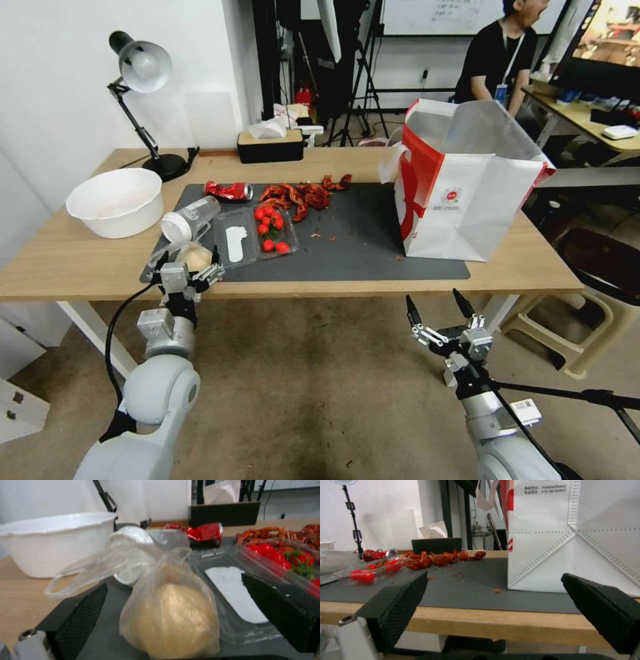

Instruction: Pick up the trash from the table and place it into the takeout bag.

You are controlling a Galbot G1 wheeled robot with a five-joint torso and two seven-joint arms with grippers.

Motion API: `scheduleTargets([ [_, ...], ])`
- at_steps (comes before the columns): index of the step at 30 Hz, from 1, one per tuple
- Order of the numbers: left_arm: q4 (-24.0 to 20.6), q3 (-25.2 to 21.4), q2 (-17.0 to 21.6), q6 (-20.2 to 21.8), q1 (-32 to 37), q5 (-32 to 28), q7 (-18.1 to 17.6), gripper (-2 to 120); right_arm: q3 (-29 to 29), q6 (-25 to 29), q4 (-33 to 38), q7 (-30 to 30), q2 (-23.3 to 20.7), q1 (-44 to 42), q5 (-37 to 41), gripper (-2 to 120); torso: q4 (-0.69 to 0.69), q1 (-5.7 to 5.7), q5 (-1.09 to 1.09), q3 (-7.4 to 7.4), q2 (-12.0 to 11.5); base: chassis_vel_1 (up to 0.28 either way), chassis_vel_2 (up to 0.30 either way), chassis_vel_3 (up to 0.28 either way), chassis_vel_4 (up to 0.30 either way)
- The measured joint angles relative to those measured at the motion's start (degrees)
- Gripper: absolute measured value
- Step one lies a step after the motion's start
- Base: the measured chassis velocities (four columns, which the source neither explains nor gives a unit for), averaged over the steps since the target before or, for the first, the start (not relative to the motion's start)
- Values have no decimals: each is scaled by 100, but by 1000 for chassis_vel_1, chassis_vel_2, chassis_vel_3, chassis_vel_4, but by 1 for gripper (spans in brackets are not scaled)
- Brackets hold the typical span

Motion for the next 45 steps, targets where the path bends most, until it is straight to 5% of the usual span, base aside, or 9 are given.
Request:
scheduleTargets([
  [26, 179, 75, 73, 1147, -337, -543, -318, 99, -27, -62, 17, 149, 30, 58, -182, 100, 0, 0, 0, 0, 0, 0, 0, 0, 0],
  [45, 294, 55, 110, 1009, -289, -536, -340, 34, -110, -149, 74, 203, 87, 133, -232, 100, 1, 0, 0, 0, 1, 0, 0, 0, 0],
])
